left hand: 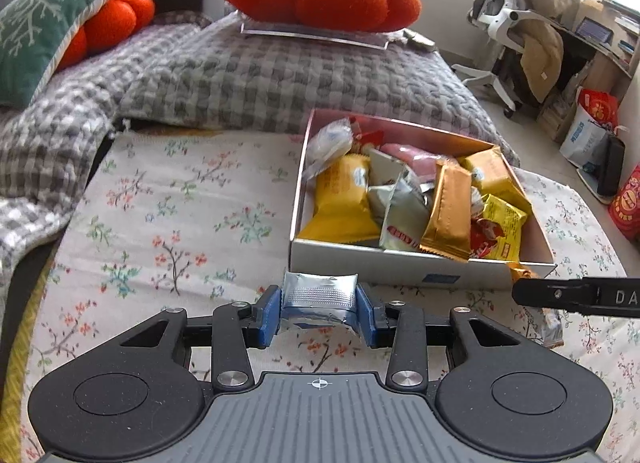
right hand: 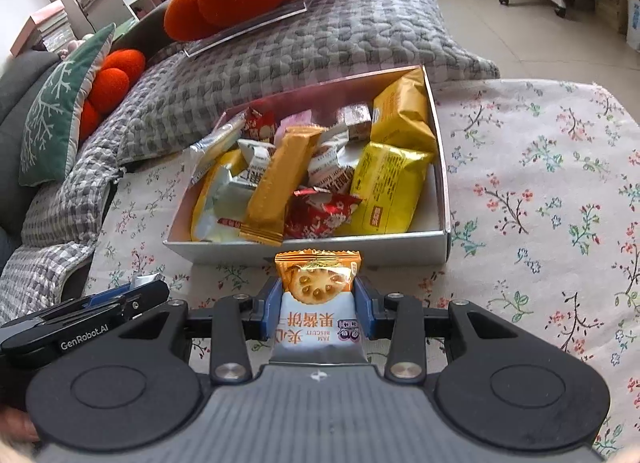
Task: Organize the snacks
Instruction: 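Carry both packs into the pink box and open both grippers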
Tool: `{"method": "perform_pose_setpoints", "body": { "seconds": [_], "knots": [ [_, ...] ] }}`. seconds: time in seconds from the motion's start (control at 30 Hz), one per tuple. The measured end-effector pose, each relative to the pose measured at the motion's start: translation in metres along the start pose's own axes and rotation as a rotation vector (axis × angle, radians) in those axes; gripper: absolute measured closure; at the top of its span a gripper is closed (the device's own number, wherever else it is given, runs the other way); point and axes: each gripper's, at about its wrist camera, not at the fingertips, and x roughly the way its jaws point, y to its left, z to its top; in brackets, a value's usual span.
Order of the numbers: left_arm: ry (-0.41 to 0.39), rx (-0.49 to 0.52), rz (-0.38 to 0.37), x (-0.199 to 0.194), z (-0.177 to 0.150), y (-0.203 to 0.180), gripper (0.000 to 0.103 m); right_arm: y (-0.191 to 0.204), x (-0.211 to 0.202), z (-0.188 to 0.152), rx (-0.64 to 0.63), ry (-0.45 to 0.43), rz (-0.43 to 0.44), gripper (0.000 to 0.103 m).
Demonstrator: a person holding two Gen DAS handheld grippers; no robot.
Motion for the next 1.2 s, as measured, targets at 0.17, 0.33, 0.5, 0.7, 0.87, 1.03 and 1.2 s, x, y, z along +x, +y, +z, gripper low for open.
{"method": "perform_pose_setpoints", "body": {
  "seconds": [0.17,0.33,0.5,0.7,0.87,1.03,1.2],
  "knots": [
    [0.002,-0.003,-0.027,-0.006,0.002,-0.002,0.065,0.003,-0.01,0.001,-0.014,-0.035,-0.009,0.067],
    [-0.017,-0.015,-0.057,-0.017,0.008,-0.01,0.065,0.01,-0.017,0.003,-0.036,-0.06,0.0,0.067],
    [-0.022,-0.051,-0.096,-0.023,0.015,-0.023,0.065,0.007,-0.024,0.01,-0.025,-0.087,-0.005,0.067],
    [-0.052,-0.057,-0.099,-0.026,0.029,-0.041,0.065,0.001,-0.025,0.026,0.013,-0.097,0.009,0.067],
    [-0.093,-0.076,-0.112,-0.024,0.05,-0.041,0.065,-0.001,-0.028,0.04,0.013,-0.131,0.004,0.067],
    [-0.092,-0.082,-0.125,-0.005,0.071,-0.045,0.065,0.0,-0.029,0.053,-0.048,-0.169,0.026,0.067],
    [-0.069,-0.109,-0.121,0.027,0.089,-0.035,0.065,-0.017,-0.012,0.069,-0.051,-0.167,0.028,0.067]
  ]
}}
